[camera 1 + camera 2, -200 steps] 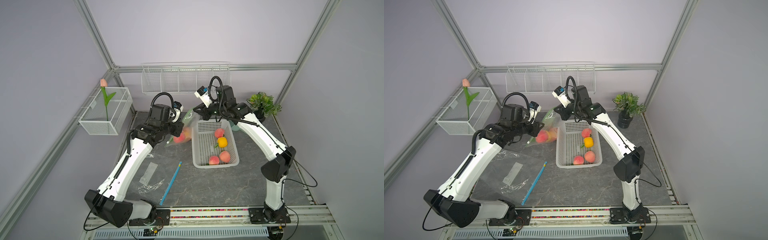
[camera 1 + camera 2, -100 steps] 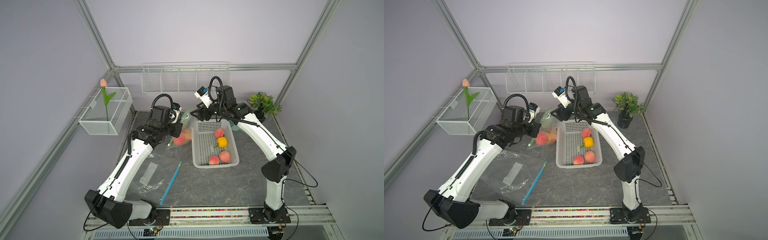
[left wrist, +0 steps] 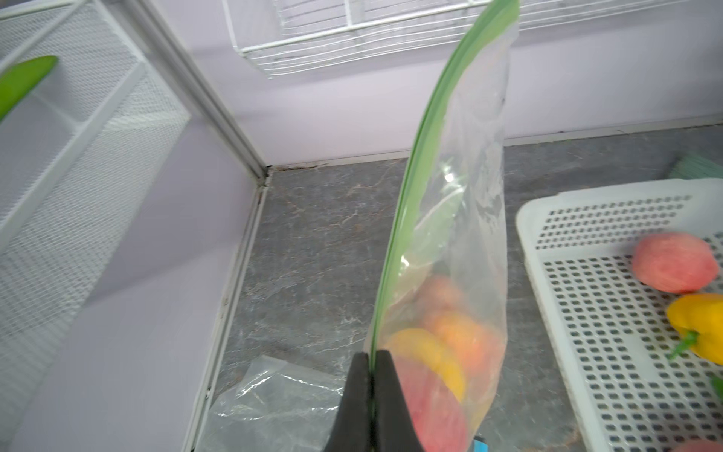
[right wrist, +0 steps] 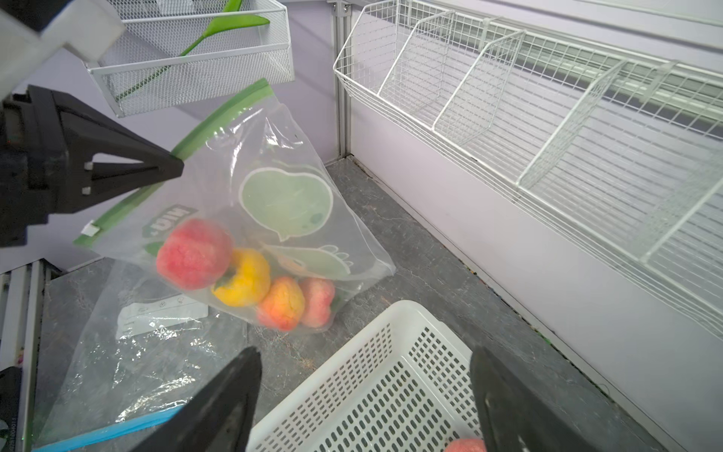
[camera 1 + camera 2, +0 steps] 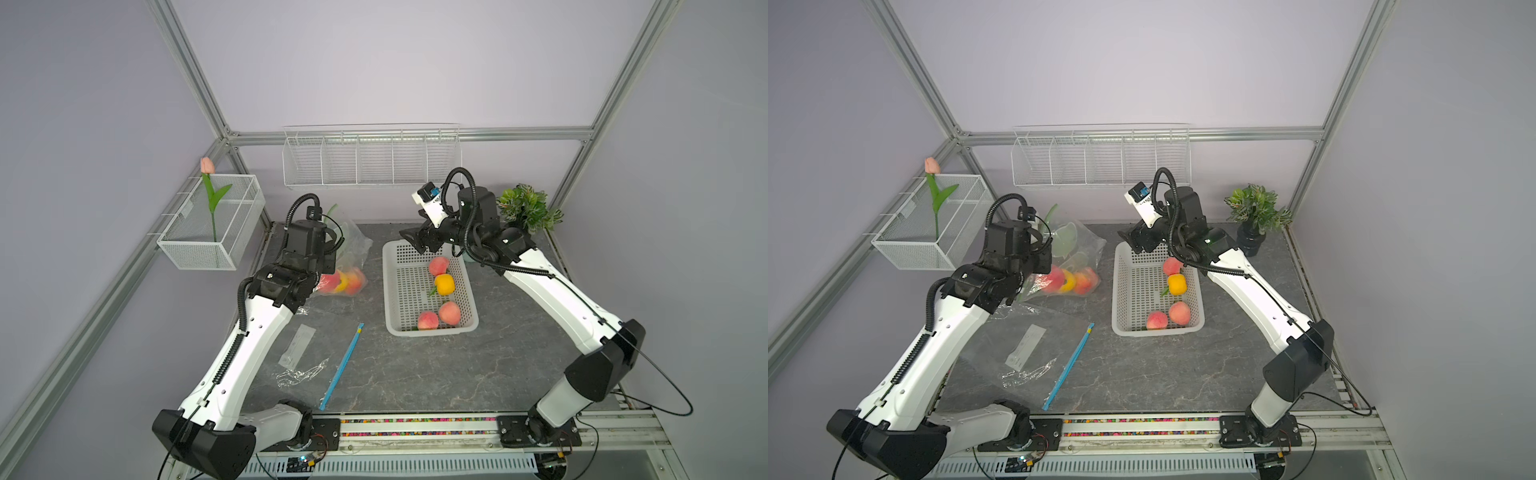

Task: Place the peach in a zip-top bag and seal the zipper
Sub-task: Place the zipper food storage bag at the corner of the board.

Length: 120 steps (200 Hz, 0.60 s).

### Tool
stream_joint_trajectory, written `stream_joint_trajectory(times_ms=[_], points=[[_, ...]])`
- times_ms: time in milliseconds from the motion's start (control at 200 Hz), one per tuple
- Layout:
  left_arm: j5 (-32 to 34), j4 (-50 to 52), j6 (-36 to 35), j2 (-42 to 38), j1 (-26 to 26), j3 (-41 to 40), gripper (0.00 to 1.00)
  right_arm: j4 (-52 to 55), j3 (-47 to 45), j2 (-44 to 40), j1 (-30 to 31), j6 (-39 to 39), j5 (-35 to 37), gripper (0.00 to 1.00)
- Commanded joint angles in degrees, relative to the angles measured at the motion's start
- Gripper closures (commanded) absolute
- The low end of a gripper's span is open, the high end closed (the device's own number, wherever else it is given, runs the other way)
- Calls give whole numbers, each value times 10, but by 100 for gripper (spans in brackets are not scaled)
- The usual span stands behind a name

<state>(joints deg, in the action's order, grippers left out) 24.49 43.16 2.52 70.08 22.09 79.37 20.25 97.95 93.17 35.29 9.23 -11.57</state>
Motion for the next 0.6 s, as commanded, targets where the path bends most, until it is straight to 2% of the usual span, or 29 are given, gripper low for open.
stream_joint_trajectory(times_ms=[0, 115, 325, 445, 595], points=[[78, -7, 28, 2, -23, 7, 100, -33, -39, -34, -6, 3, 32, 14], [121, -11, 30, 14, -41, 22, 100, -42, -76, -60, -10, 1, 37, 14], [209, -55, 13, 55, -43, 37, 100, -43, -113, -86, -17, -10, 36, 13], [204, -46, 25, 95, -43, 43, 100, -40, -130, -98, -21, -10, 38, 13], [158, -49, 65, 143, -43, 35, 100, -40, -153, -114, -26, -14, 39, 13]])
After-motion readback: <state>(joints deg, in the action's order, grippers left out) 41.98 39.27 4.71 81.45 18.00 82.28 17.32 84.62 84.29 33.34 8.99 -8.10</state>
